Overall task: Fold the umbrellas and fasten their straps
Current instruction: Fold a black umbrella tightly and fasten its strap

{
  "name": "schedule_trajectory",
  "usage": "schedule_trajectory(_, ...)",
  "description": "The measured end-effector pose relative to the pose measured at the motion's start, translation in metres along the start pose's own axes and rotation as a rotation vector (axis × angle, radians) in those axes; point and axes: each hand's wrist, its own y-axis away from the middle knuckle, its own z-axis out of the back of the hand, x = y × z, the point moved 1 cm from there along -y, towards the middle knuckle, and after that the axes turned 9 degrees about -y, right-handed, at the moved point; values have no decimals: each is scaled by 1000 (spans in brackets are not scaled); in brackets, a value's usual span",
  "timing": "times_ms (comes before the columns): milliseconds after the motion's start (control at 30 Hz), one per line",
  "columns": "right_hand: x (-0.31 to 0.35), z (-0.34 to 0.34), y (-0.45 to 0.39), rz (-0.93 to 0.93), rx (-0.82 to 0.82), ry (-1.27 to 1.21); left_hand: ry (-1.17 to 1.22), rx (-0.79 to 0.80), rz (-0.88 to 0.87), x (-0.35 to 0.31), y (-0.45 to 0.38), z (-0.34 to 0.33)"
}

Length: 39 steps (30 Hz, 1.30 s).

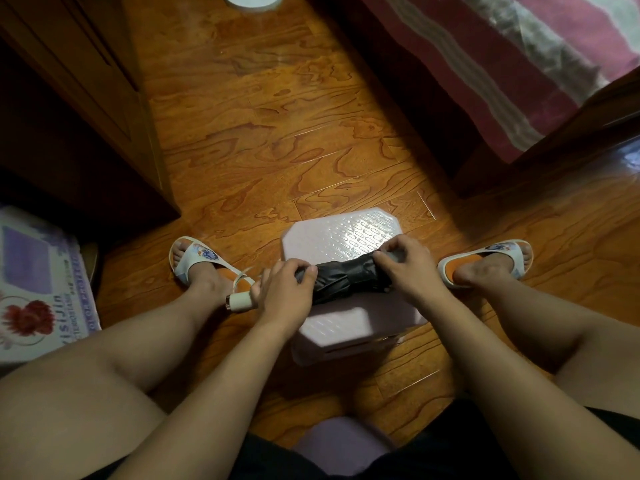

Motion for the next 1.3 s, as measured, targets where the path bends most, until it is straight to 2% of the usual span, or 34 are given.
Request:
schedule_trajectory(100, -5, -4, 6, 6, -35, 24, 70, -12, 92, -7, 0, -2)
schedule_trajectory(300, -17, -18, 13, -179, -239, -220, 59, -127, 155, -23, 7, -12)
schedule_trajectory(400, -15, -14, 12, -123, -139, -168, -27, -71, 70, -20, 10, -4)
schedule_trajectory(500, -21, -1, 23, -27, 45, 117, -415, 114, -82, 3, 16, 12)
schedule_trajectory(567, -30, 8, 34, -33, 122, 154, -501, 217, -140, 18, 19, 22)
schedule_trajectory(633, -38, 13, 41, -55, 153, 84, -421, 265, -161, 25, 20, 24)
schedule_trajectory(767, -36, 15, 43, 37, 70, -77, -219, 85, -214, 29, 25, 14)
schedule_trajectory(900, -32, 15, 36, 107, 78, 17, -243, 70, -235, 25, 23, 3)
schedule_trajectory(1067, -28, 15, 34, 237, 69, 25, -30, 58, -398, 12, 19, -3)
schedule_trajectory(1200, -29, 22, 28, 223, 68, 13, -39, 3, -370, 9, 18, -8)
schedule_trajectory(1300, -25, 19, 24, 285, 63, 121, -58, -24, -348, 7, 15, -10)
